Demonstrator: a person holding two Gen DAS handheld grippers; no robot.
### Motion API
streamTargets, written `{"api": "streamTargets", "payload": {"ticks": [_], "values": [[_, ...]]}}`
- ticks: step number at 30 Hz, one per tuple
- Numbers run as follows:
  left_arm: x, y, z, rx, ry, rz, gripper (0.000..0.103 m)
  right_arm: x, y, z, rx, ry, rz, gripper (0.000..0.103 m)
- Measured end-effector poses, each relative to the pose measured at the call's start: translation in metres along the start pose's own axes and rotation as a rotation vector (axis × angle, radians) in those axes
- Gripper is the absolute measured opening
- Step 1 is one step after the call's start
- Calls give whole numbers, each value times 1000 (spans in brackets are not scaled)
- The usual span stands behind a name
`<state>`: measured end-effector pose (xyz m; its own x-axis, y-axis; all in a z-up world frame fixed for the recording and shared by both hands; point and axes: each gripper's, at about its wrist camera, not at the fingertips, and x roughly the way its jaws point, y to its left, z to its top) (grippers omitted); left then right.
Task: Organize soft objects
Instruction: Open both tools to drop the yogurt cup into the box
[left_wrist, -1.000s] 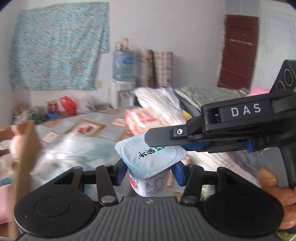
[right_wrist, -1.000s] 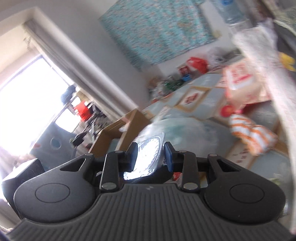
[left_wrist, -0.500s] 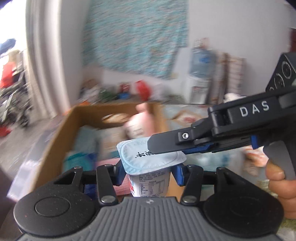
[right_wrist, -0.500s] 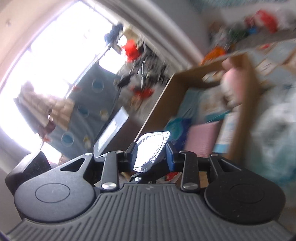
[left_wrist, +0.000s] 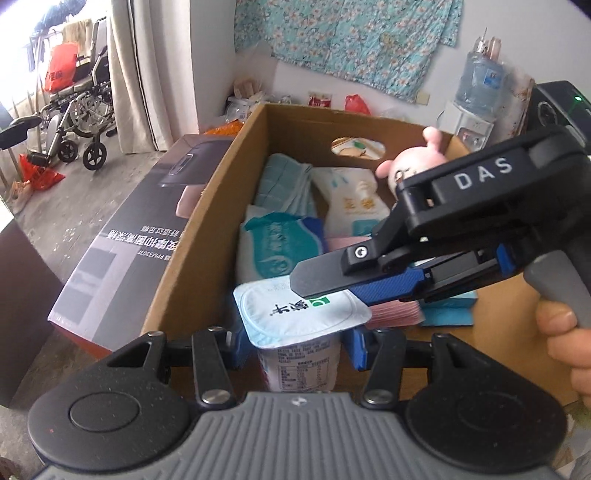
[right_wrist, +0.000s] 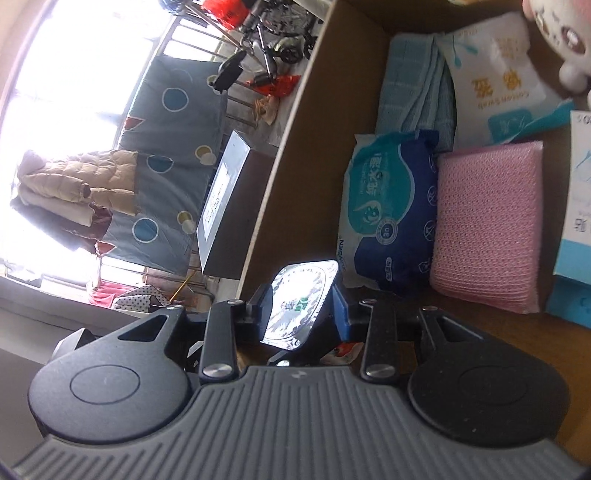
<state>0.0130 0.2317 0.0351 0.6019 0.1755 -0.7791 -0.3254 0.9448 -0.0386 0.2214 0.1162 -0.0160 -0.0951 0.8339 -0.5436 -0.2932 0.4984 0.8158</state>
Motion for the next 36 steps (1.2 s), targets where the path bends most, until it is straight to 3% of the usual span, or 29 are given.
{"api": "streamTargets", "payload": {"ticks": [11, 29, 31, 36], "values": [[11, 1, -3, 105, 16, 36, 59, 44, -33, 8, 133, 70, -5, 36], [-4, 16, -10, 28, 62, -48, 71, 51, -17, -8, 96, 116, -18, 42], [-11, 16, -12, 26, 26, -49, 81, 51, -15, -9, 88, 113, -18, 43], [-29, 6, -12, 57, -64, -27, 84, 46, -8, -12, 69, 94, -4, 43]]}}
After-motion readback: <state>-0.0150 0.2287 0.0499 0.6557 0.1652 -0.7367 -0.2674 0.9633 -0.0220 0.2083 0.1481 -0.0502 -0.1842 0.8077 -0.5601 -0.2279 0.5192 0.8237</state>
